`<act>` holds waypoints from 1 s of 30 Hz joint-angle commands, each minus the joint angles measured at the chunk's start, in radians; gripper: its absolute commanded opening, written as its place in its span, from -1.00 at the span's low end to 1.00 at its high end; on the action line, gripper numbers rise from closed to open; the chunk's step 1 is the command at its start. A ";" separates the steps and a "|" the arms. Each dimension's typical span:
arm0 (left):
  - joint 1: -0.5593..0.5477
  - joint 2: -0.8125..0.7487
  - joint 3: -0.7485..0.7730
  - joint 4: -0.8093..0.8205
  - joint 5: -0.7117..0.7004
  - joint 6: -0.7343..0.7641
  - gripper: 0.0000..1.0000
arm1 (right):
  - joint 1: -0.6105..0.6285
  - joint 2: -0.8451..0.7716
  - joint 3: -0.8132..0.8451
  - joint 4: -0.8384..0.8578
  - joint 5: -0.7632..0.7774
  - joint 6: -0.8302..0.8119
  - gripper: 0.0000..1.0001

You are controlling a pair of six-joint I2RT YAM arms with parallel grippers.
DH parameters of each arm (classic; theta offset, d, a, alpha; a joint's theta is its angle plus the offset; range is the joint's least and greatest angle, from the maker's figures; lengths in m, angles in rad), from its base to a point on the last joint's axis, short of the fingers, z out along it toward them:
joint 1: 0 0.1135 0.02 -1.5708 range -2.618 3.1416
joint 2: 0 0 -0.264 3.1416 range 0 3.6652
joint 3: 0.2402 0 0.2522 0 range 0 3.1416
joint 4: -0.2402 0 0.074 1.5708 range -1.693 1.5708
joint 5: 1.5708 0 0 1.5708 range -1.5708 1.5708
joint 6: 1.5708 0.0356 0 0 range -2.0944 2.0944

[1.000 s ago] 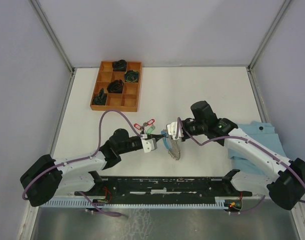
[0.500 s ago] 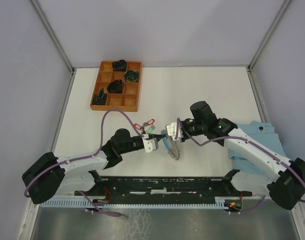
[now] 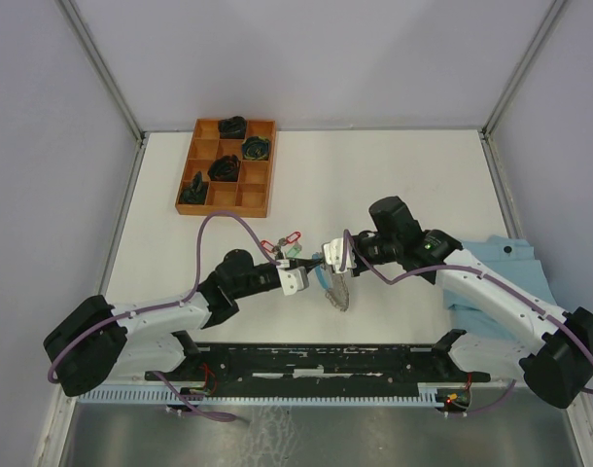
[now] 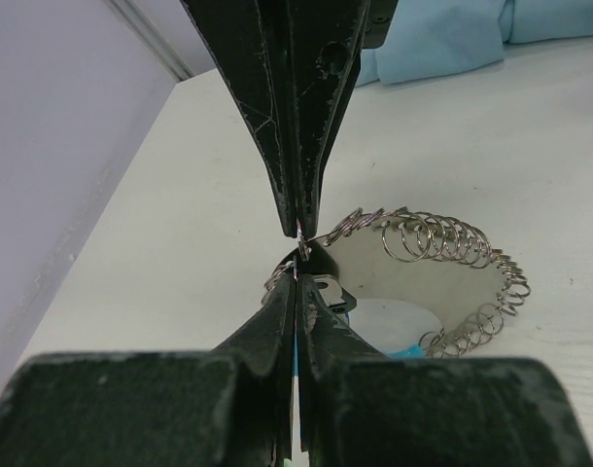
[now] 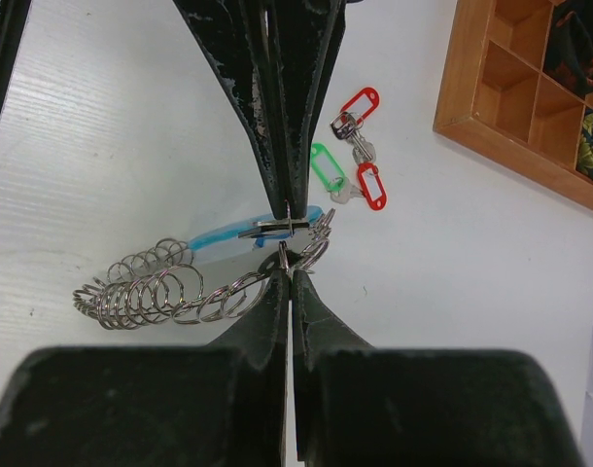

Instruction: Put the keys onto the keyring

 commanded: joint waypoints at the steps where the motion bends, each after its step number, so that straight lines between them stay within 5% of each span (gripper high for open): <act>1: -0.007 0.003 0.042 0.055 -0.005 0.001 -0.95 | 0.007 -0.020 0.056 0.030 -0.018 -0.005 -0.99; 30: -0.007 0.022 0.062 0.025 0.042 -0.020 -0.95 | 0.008 -0.028 0.045 0.053 0.012 0.023 -0.99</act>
